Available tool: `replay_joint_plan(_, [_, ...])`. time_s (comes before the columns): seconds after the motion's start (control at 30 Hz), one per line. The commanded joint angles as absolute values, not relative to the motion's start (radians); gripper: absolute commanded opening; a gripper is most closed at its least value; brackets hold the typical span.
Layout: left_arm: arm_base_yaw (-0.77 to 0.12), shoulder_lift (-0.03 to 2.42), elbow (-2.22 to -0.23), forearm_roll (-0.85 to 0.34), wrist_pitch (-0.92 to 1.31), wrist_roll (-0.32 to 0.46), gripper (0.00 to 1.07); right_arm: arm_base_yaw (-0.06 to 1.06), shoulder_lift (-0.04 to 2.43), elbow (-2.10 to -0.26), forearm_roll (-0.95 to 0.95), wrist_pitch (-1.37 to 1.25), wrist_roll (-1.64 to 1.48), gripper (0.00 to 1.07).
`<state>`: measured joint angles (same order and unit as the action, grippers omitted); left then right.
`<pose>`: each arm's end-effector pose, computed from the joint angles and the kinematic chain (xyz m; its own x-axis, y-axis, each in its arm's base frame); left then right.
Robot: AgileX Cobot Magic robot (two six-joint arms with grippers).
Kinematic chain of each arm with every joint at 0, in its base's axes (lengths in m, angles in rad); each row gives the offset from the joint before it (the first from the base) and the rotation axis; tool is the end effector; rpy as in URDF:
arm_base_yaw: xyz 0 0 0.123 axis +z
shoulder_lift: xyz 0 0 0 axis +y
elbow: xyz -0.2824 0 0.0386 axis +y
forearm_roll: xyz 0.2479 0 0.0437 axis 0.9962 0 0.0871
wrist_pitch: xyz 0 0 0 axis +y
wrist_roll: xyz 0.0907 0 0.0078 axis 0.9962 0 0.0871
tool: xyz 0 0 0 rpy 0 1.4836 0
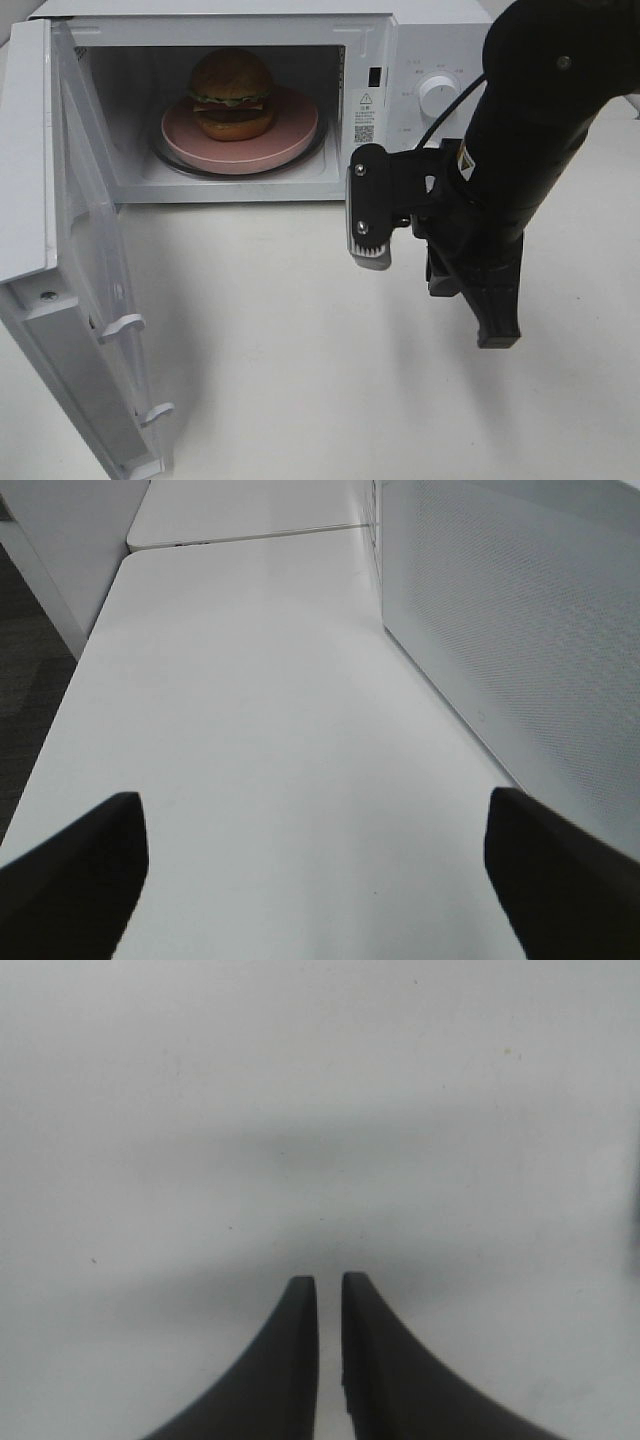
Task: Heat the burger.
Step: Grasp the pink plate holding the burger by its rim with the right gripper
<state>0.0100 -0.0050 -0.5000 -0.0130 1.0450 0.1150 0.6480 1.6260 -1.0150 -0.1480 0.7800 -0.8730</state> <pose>-0.0050 -0.0011 0.2784 -0.4349 0.1039 -0.8945 0.0475 0.9946 0.0925 0.2501 0.1775 0.2092 0.0510 -0.9964 -0.0673 -0.9598 -0.0303 -0.2791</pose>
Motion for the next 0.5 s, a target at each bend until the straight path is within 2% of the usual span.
replay_joint_plan(0.03, [0.013,-0.026,-0.496,-0.012,1.037,0.108,0.84,0.646,1.616,-1.018,-0.157,0.753,-1.083,0.18])
replay_joint_plan(0.07, [0.013,-0.026,-0.496,-0.012,1.037,0.108,0.84,0.646,1.614,-1.018,-0.157,0.714,-1.101,0.26])
replay_joint_plan(0.1, [0.013,-0.026,-0.496,-0.012,1.037,0.108,0.84,0.646,1.614,-1.018,-0.157,0.714,-1.101,0.26])
replay_joint_plan(0.17, [0.013,-0.026,-0.496,-0.012,1.037,0.108,0.84,0.646,1.614,-1.018,-0.157,0.674,-1.083,0.46])
replay_joint_plan(0.2, [0.013,-0.026,-0.496,-0.012,1.037,0.108,0.84,0.646,1.614,-1.018,-0.157,0.674,-1.083,0.46])
replay_joint_plan(0.23, [0.013,-0.026,-0.496,-0.012,1.037,0.108,0.84,0.646,1.614,-1.018,-0.157,0.659,-1.065,0.62])
replay_joint_plan(0.27, [0.013,-0.026,-0.496,-0.012,1.037,0.108,0.84,0.648,1.614,-1.018,-0.155,0.655,-1.063,0.72])
replay_joint_plan(0.3, [0.013,-0.026,-0.496,-0.012,1.037,0.108,0.84,0.648,1.614,-1.018,-0.155,0.655,-1.063,0.72])
replay_joint_plan(0.33, [0.013,-0.026,-0.496,-0.012,1.037,0.108,0.84,0.648,1.614,-1.018,-0.153,0.636,-1.060,0.89])
replay_joint_plan(0.37, [0.013,-0.026,-0.496,-0.012,1.037,0.108,0.84,0.648,1.614,-1.018,-0.153,0.636,-1.060,0.89])
replay_joint_plan(0.43, [0.013,-0.026,-0.496,-0.012,1.037,0.108,0.84,0.648,1.614,-1.018,-0.150,0.595,-1.044,1.03])
replay_joint_plan(0.5, [0.013,-0.026,-0.496,-0.012,1.037,0.108,0.84,0.648,1.614,-1.018,-0.150,0.573,-1.046,1.02])
